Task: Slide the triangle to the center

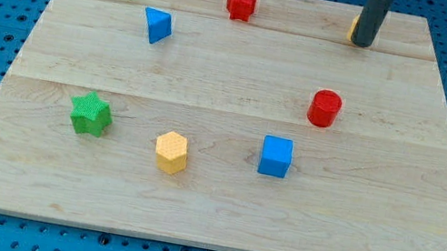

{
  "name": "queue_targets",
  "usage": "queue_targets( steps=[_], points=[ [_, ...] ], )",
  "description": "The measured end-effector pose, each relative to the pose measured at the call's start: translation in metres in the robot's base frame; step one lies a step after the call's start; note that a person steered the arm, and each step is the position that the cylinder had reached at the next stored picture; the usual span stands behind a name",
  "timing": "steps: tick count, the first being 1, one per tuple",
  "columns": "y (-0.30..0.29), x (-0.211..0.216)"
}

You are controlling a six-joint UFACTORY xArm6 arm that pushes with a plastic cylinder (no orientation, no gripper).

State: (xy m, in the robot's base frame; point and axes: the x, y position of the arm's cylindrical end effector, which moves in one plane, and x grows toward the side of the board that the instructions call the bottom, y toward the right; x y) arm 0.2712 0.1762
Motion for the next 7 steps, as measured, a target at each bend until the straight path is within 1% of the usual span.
queue_targets(
  steps=[2, 3, 4, 5, 6, 7],
  points=[
    [-0.001, 0.000],
    [-0.007, 0.007],
    [-0.030, 0.010],
    [-0.106, 0.009],
    [-0.181, 0.045],
    [-0.238, 0.020]
  ],
)
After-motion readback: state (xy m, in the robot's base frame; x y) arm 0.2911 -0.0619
